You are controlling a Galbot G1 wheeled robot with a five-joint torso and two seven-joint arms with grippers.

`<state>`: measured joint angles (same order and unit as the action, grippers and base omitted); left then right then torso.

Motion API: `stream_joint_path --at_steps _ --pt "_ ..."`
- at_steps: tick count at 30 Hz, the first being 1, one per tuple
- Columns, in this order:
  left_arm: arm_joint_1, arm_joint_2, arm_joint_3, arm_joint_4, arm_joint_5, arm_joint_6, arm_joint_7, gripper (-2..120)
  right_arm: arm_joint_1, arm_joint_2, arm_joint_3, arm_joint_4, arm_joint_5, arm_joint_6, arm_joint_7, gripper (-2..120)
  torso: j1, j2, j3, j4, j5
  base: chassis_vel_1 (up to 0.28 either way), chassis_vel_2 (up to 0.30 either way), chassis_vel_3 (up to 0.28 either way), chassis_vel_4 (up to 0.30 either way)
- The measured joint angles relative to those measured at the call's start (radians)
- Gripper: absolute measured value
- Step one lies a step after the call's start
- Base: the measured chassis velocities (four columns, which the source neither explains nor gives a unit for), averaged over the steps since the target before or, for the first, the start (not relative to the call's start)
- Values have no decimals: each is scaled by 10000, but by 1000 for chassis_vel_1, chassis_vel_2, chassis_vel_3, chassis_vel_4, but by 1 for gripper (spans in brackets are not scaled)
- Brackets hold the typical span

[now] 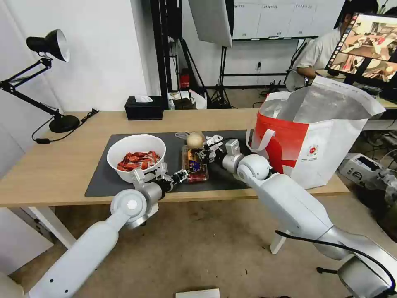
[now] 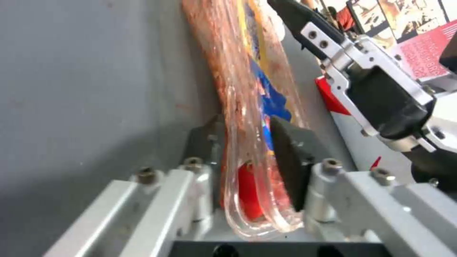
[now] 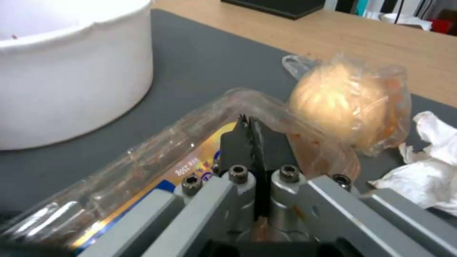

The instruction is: Pick up the trash from the table and place it into the takeout bag.

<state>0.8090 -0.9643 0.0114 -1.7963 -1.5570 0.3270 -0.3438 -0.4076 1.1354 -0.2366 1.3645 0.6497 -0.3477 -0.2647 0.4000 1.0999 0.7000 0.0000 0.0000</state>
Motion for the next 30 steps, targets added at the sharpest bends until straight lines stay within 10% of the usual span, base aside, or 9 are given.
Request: stream_joint_path --at_steps 7,30 --pt "-65 -35 -36 -59 5 -35 0 0 -406 -275 310 521 172 21 69 0 0 0 0 0 1 0 0 0 0" --pt "-123 695 -1459 -1934 857 -719 302 0 -6387 -1773 4235 6295 524 1724 1617 0 -2 3 -1 -2 4 0 0 0 0"
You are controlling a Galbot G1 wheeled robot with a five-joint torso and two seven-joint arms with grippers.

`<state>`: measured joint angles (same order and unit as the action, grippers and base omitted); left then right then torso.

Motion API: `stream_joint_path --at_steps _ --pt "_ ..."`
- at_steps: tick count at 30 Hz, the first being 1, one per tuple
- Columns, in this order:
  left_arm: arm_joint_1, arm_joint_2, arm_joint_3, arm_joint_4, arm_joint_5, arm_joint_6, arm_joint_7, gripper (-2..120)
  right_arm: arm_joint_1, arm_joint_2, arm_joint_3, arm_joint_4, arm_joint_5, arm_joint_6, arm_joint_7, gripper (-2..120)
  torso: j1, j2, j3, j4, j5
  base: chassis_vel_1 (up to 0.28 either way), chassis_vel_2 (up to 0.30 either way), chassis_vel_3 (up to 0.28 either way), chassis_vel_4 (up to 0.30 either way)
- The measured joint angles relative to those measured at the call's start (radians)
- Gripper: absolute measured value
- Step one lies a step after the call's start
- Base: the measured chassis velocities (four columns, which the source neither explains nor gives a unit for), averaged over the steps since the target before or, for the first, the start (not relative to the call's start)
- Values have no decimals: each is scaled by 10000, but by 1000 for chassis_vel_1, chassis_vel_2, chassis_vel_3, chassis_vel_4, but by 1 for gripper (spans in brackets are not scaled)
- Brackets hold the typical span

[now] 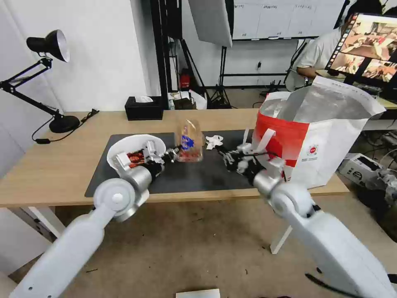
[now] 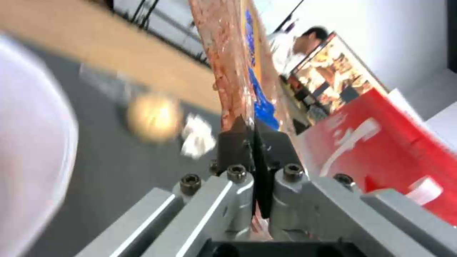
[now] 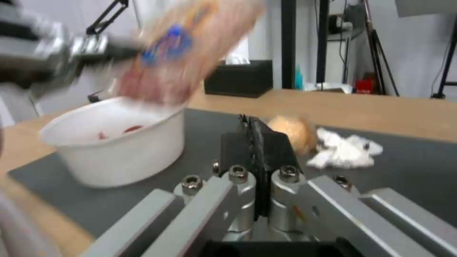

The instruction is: Pick up the trash from the table and place it into the takeout bag.

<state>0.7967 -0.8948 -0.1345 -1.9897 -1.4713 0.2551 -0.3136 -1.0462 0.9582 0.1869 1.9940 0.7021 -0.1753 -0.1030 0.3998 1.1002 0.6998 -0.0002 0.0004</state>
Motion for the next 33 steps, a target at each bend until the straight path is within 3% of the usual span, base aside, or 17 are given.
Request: stream_joint_path --at_steps 10,14,17,21,24,25,28,30,31,33 --pt "-1408 365 292 -229 178 -246 407 0 -2887 251 1696 1603 -1112 129 62 0 0 0 0 2 -2 0 0 0 0" --pt "-2448 312 916 21 218 -321 586 0 -4544 561 2789 2213 -2082 179 82 0 1 -1 1 3 0 0 0 0 0" --pt "-3275 61 1502 262 287 -388 669 0 -5690 925 3478 2646 -2663 348 9 8 1 0 1 3 -5 0 0 0 0" --pt "-4412 -586 2451 670 449 -478 738 0 -6991 1371 4158 2885 -3645 1011 -444 22 0 0 1 -1 -4 0 0 0 0" --pt "-5491 -1495 3590 1328 960 -636 849 0 -7600 1885 4327 2706 -4014 2077 -592 38 2 -2 2 0 -1 0 0 0 0" --pt "-5491 -1495 3590 1328 960 -636 849 0 -7600 1885 4327 2706 -4014 2077 -592 38 2 -2 2 0 -1 0 0 0 0" --pt "-6196 -2307 4482 2035 1628 -688 992 0 -7757 2300 4296 2555 -4107 2700 -556 52 2 -2 2 -1 0 0 0 0 0" --pt "-6196 -2307 4482 2035 1628 -688 992 0 -7757 2300 4296 2555 -4107 2700 -556 52 2 -2 2 -1 0 0 0 0 0" --pt "-6450 -2562 4794 2325 1888 -707 1054 0 -7780 2415 4264 2518 -4153 2807 -531 57 2 -2 2 0 -2 0 0 0 0" --pt "-7661 -3586 5955 3659 2814 -715 1135 0 -7719 2821 4046 2312 -4339 3054 -457 80 3 -2 2 2 -1 0 0 0 0"
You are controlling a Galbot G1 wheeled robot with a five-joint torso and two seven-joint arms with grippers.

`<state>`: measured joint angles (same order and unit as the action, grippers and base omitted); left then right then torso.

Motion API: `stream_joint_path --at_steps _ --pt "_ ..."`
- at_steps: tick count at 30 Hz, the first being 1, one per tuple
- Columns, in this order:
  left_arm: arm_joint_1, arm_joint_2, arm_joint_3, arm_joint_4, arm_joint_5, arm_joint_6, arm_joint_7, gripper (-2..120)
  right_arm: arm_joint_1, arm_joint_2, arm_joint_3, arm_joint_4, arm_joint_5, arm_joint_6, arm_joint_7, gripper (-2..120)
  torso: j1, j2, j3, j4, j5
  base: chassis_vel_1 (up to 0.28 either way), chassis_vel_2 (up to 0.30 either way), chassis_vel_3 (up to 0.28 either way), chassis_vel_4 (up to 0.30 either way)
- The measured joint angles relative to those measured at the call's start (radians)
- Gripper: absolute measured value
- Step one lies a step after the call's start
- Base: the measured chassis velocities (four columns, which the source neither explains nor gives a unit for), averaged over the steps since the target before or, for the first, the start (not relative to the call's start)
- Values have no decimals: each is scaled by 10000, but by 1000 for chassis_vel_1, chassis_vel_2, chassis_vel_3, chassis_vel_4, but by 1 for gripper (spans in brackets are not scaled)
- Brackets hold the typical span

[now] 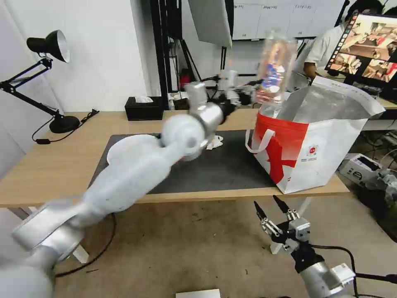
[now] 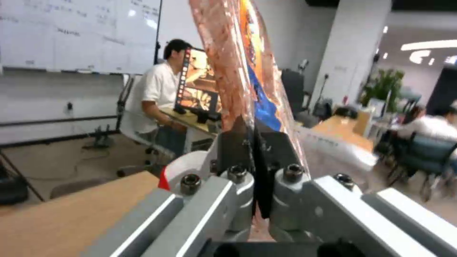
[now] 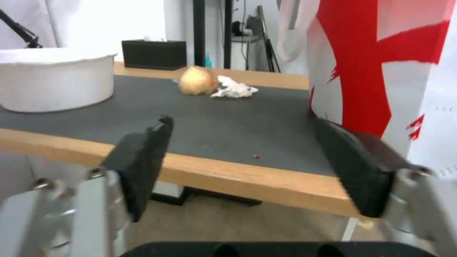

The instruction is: Pick up the trash from the table and place it into the takeout bag.

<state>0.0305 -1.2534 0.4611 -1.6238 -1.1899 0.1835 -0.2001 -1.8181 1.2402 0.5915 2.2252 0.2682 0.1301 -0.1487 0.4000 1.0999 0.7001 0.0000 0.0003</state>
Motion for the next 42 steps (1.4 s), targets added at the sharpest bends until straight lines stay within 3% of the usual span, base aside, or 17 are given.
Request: stream_joint_path --at_steps 1,3,15,21,25,32,35,37,42 --pt "0 0 0 0 0 0 0 0 0 0 0 0 0 0 0 80 0 0 0 0 0 0 0 0 0" --pt "-640 -378 665 730 791 185 107 0 16 151 -111 -122 -175 22 1 97 0 0 0 -2 0 0 0 0 0" --pt "-1601 -1259 2012 2464 3277 189 927 0 5 305 -401 -304 -519 30 -24 100 0 0 0 0 -1 0 0 0 0" --pt "-1747 -1534 2231 2771 3515 105 1231 0 47 282 -467 -391 -523 29 -23 100 0 0 0 0 -2 0 0 0 0" --pt "-1678 -1353 2243 2494 3020 -44 1233 1 93 241 -550 -478 -520 18 -23 100 0 0 0 1 -3 0 0 0 0" --pt "-1667 -1088 2229 2164 2401 -151 1204 24 207 200 -768 -531 -449 7 -92 100 0 0 0 1 -4 0 0 0 0" --pt "-1629 -932 2178 1975 2053 -154 1164 40 287 210 -906 -535 -418 -61 -92 100 0 0 -1 1 -4 0 0 0 0" --pt "-1617 -909 2147 1918 1964 -154 1125 44 300 204 -915 -545 -401 -74 -91 100 0 0 -1 1 -3 0 0 0 0" --pt "-1462 -461 1888 1226 1737 -127 864 64 343 153 -916 -552 -337 -94 -84 100 -1 0 -1 -2 -3 0 0 0 0"
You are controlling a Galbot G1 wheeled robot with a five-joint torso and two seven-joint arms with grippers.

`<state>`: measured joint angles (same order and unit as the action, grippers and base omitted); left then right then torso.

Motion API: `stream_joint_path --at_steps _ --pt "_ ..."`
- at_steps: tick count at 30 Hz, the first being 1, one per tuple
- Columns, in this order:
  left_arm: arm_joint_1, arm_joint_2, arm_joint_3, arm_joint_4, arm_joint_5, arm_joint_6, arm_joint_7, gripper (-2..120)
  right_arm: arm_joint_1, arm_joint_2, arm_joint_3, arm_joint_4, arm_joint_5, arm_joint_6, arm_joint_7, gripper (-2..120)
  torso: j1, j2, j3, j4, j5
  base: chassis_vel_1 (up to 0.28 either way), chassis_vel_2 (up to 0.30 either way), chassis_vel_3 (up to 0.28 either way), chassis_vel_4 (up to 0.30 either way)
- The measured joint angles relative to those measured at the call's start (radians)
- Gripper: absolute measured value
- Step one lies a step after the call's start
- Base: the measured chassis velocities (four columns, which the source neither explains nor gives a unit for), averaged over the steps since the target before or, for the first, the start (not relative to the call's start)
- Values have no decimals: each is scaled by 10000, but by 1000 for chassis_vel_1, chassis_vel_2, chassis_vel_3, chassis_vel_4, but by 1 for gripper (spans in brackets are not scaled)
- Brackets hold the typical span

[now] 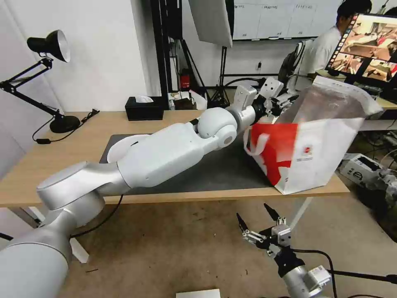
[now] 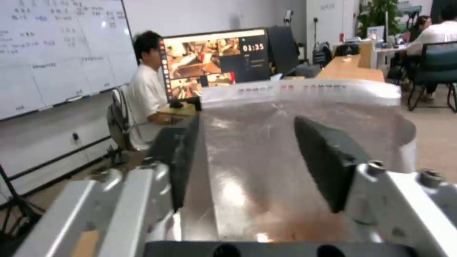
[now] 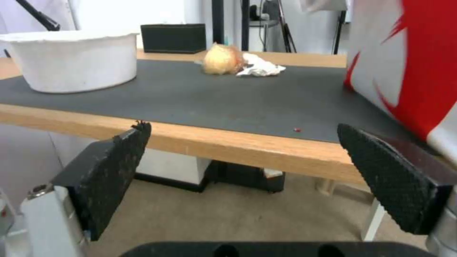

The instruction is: Pick up the trash from the table and place it into the takeout bag.

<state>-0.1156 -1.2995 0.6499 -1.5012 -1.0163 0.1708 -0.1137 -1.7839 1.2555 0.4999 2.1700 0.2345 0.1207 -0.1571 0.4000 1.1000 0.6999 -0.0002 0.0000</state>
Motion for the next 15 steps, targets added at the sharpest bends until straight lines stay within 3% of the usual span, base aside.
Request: stream_joint_path --at_steps 7,9,10,13,14,15 --pt "812 685 -659 -717 143 62 -113 87 -135 193 76 228 -75 26 3 100 1 0 0 0 -3 0 0 0 0" --pt "1900 1618 -1324 -1737 403 46 -137 97 -131 296 94 253 -122 32 11 100 0 0 0 -2 -2 0 0 0 0" --pt "1900 1618 -1324 -1737 403 46 -137 97 -131 296 94 253 -122 32 11 100 0 0 0 -2 -2 0 0 0 0" --pt "3531 3148 -2552 -2985 845 37 -131 100 -71 283 73 238 -143 37 10 100 0 0 0 8 -6 0 0 0 0" --pt "3531 3148 -2552 -2985 845 37 -131 100 -71 283 73 238 -143 37 10 100 0 0 0 8 -6 0 0 0 0" --pt "4257 3658 -3166 -3405 1018 31 -112 100 -46 256 64 232 -146 49 10 100 0 0 0 9 -5 0 0 0 0"
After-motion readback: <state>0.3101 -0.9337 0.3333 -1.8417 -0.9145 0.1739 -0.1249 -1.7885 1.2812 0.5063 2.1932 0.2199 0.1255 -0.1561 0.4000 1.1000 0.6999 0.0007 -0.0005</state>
